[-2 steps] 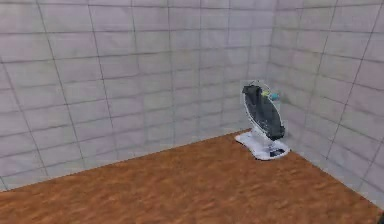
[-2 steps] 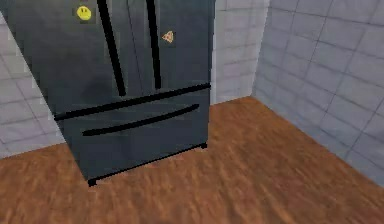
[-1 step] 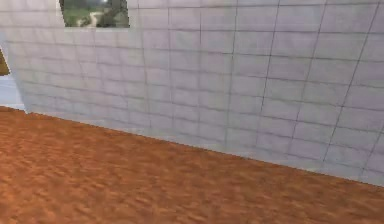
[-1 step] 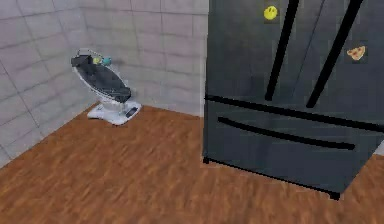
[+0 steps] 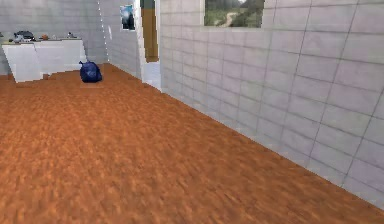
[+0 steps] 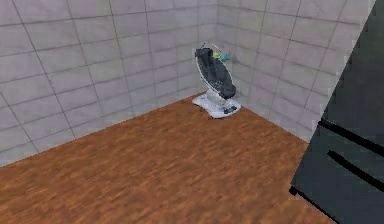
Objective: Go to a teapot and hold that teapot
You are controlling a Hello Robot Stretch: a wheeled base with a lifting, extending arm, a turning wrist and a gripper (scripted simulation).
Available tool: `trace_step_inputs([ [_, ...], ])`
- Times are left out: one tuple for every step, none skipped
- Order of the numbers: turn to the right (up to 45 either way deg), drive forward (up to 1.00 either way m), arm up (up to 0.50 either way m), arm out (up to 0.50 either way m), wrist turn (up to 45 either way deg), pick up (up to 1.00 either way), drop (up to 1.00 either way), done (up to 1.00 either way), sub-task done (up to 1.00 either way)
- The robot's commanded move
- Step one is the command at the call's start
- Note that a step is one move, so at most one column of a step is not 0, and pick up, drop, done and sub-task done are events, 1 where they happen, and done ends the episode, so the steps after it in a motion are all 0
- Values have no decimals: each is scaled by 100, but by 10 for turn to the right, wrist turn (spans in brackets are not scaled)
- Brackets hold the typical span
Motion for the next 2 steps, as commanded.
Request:
trace_step_inputs([
  [0, 20, 0, 0, 0, 0, 0, 0, 0],
  [-300, 0, 0, 0, 0, 0, 0, 0, 0],
])
